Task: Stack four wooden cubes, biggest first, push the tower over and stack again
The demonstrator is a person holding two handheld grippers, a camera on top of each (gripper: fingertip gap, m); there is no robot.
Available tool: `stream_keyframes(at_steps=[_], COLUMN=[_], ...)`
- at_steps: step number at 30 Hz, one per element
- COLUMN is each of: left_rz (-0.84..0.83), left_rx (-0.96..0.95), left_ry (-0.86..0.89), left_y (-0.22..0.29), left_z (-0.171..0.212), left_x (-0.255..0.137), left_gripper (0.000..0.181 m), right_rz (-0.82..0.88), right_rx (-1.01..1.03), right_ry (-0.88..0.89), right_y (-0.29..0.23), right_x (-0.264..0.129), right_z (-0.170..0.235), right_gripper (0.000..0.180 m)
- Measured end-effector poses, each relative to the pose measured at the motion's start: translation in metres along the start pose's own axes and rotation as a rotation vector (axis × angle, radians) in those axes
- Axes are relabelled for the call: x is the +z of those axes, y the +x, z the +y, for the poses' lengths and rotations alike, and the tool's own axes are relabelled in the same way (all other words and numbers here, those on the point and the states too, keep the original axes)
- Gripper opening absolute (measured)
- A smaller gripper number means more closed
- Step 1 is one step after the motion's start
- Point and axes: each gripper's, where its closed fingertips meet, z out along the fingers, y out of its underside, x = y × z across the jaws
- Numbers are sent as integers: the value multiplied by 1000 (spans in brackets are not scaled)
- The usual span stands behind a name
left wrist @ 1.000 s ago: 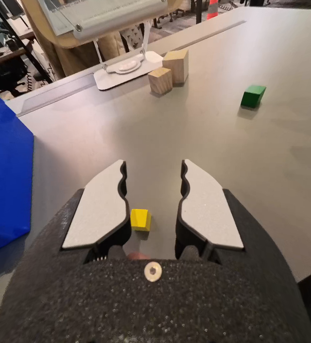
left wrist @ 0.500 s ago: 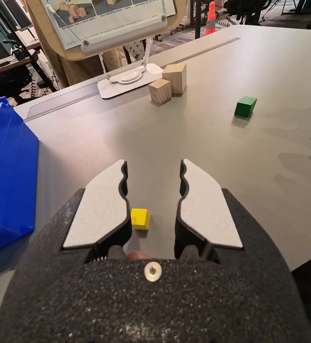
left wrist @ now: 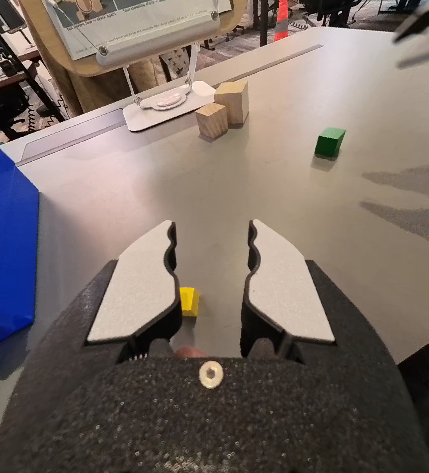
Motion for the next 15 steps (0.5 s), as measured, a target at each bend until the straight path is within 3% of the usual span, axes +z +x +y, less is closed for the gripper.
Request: stream_keyframes(at_steps=[3,8,15], left_rz=[1,5,34], left_rx=[14,22,-1], left_ry=[3,2,-27], left_y=[1,-1,-2], left_z=[-2,-1,10], left_x=[1,1,-4], left_gripper=[53,53,53], right_rz=[52,6,11], right_rx=[-81,-15,-31], right_ry=[-168,-426,-670], right_y=[52,100,118], right_x=[60,151,195], right_z=[-23,-25,-9], right_gripper=[50,55,60])
